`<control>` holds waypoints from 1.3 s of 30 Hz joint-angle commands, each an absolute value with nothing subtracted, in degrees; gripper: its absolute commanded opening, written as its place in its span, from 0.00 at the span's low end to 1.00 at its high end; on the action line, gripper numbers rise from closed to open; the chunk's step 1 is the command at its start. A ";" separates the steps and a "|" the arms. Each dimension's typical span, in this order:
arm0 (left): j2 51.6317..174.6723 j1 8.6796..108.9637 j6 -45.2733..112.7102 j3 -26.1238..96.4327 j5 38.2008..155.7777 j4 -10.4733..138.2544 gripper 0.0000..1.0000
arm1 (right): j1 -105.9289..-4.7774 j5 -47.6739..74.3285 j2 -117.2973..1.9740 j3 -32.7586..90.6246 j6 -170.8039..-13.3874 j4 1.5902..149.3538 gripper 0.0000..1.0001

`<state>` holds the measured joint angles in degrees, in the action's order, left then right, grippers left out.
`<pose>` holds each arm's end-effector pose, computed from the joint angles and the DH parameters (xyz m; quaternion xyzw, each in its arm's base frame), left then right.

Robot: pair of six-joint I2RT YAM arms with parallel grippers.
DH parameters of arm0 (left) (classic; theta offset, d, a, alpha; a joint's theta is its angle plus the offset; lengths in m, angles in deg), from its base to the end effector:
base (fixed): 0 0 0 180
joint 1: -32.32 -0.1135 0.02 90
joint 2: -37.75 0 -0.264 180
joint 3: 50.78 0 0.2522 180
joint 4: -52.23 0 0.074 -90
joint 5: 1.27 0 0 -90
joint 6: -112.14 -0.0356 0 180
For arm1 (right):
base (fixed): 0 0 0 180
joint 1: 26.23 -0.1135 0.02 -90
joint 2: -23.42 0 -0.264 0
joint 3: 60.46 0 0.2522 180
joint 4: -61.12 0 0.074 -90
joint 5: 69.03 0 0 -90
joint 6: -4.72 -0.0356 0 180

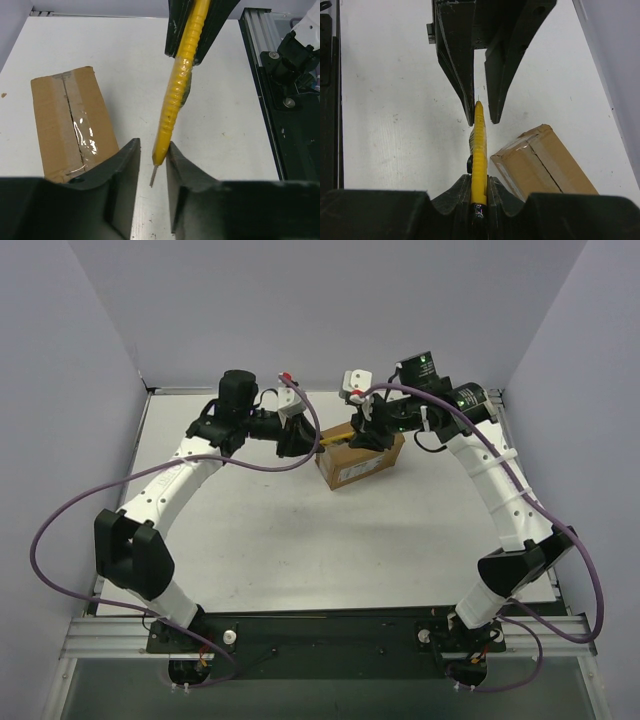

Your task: Unpack the express box

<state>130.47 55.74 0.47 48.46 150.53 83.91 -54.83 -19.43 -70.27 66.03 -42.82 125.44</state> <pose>0.3227 -0.1740 0.3672 0.5320 0.5634 -0.4405 0.4534 0.2832 0.1807 0.4607 -0.6132 0.5684 0.2438 0.4914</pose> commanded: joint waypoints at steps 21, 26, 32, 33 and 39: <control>136.80 55.17 45.34 48.24 162.20 40.33 0.00 | -43.89 -42.31 -71.24 63.43 -72.26 105.83 0.56; 137.94 55.17 46.66 49.20 162.73 40.42 0.00 | -44.68 -42.40 -71.77 63.34 -74.38 102.39 0.54; 138.64 55.35 47.54 49.73 163.17 39.63 0.00 | -45.82 -41.43 -71.94 62.55 -74.56 101.42 0.49; 138.56 55.35 47.63 49.73 163.17 39.54 0.00 | -45.91 -41.43 -71.94 62.29 -74.65 101.42 0.48; 138.82 55.44 48.68 50.26 163.00 38.92 0.00 | -46.09 -41.26 -71.94 61.41 -74.47 101.51 0.46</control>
